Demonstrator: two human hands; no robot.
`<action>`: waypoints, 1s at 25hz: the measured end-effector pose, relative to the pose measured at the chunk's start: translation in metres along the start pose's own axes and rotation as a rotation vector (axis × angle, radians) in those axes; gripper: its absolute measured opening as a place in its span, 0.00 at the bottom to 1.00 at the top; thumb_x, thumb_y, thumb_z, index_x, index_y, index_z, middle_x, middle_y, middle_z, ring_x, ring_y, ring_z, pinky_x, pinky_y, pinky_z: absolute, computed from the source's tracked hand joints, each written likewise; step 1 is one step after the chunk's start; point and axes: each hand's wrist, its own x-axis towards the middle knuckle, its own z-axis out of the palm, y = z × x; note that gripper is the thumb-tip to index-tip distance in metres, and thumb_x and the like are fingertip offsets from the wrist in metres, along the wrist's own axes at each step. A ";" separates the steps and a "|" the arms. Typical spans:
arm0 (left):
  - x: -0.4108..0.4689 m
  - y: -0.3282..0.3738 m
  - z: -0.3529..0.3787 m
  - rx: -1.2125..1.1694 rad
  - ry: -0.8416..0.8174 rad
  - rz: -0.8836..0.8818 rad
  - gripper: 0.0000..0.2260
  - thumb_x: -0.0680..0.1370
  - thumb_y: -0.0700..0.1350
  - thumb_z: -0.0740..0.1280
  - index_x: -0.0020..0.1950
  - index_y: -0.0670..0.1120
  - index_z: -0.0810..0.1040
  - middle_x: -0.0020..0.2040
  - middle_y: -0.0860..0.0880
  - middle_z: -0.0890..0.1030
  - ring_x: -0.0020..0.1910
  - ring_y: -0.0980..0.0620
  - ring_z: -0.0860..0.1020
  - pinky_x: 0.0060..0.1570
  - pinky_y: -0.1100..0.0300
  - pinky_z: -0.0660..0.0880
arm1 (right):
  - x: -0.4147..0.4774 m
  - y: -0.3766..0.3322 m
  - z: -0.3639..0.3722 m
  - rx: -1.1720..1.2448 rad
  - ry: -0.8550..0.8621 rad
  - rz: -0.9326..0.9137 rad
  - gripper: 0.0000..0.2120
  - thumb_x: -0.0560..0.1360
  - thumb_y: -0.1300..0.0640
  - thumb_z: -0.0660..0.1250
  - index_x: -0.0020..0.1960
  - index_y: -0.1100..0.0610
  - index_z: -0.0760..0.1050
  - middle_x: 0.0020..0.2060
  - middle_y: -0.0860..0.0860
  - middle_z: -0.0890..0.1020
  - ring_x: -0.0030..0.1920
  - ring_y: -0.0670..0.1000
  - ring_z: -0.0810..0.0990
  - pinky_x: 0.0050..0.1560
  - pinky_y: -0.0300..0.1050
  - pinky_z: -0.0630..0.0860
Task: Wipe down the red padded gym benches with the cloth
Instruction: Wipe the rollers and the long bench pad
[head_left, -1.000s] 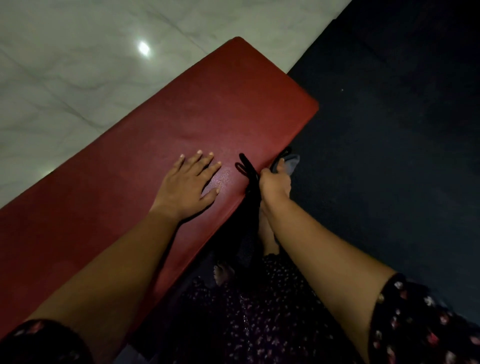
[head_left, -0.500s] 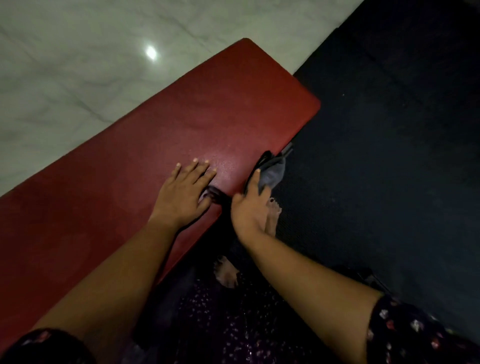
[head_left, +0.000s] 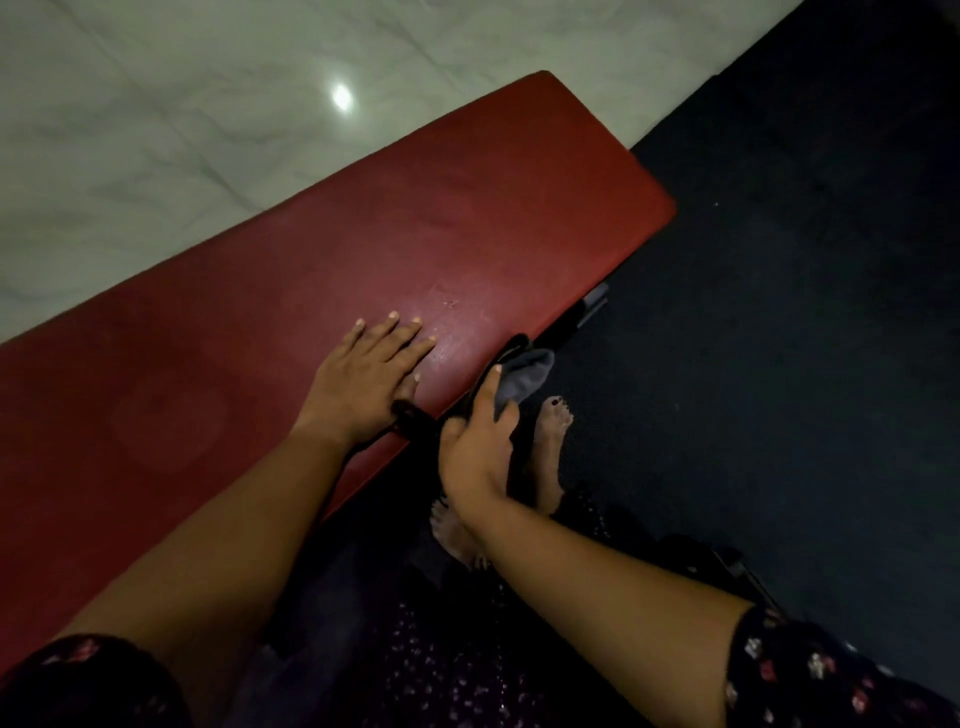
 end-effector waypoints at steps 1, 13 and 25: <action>-0.004 0.000 0.000 -0.003 0.008 -0.016 0.23 0.79 0.51 0.53 0.71 0.47 0.74 0.70 0.45 0.75 0.70 0.43 0.71 0.69 0.44 0.65 | -0.013 0.010 0.007 -0.044 -0.080 -0.038 0.34 0.81 0.55 0.54 0.79 0.44 0.37 0.78 0.58 0.47 0.62 0.64 0.71 0.61 0.55 0.72; -0.074 -0.012 -0.003 0.015 0.054 -0.155 0.22 0.79 0.50 0.53 0.70 0.48 0.75 0.70 0.46 0.75 0.70 0.44 0.72 0.69 0.43 0.66 | -0.074 0.026 0.057 -0.165 -0.117 -0.118 0.34 0.81 0.56 0.55 0.79 0.47 0.38 0.78 0.55 0.45 0.66 0.62 0.68 0.65 0.52 0.68; -0.119 -0.027 -0.004 0.020 0.099 -0.267 0.23 0.78 0.49 0.52 0.71 0.52 0.74 0.70 0.48 0.75 0.70 0.44 0.72 0.68 0.41 0.67 | -0.078 0.093 0.000 -0.666 0.183 -1.266 0.35 0.75 0.53 0.68 0.77 0.45 0.55 0.69 0.53 0.65 0.60 0.59 0.69 0.51 0.59 0.77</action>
